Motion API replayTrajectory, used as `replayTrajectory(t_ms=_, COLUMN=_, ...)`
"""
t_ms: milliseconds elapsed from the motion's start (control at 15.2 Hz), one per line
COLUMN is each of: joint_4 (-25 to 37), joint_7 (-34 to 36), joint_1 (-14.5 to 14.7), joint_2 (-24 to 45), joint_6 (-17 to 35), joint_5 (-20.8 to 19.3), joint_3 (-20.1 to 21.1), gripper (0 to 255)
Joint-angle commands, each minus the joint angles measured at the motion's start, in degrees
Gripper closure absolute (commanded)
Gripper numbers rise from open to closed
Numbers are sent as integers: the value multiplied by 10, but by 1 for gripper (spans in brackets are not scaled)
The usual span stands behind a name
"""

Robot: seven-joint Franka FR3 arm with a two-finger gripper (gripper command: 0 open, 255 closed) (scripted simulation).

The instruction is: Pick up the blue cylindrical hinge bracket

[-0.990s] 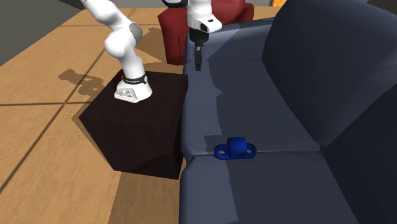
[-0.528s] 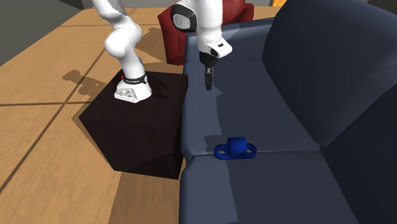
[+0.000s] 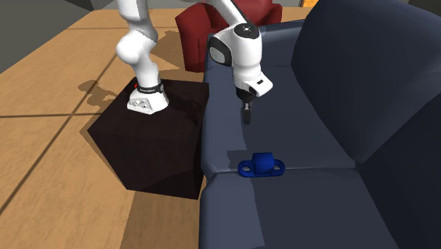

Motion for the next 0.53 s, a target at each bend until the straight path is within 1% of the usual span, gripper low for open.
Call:
replayTrajectory(t_ms=0, joint_4=40, joint_7=-35, joint_1=-12, joint_2=51, joint_6=5, joint_5=47, joint_3=6, gripper=0)
replayTrajectory(t_ms=198, joint_4=98, joint_7=-78, joint_1=-39, joint_2=123, joint_6=10, joint_5=105, joint_3=23, gripper=0)
replayTrajectory(t_ms=462, joint_4=184, joint_7=-116, joint_1=-80, joint_2=214, joint_6=9, joint_5=162, joint_3=50, gripper=0)
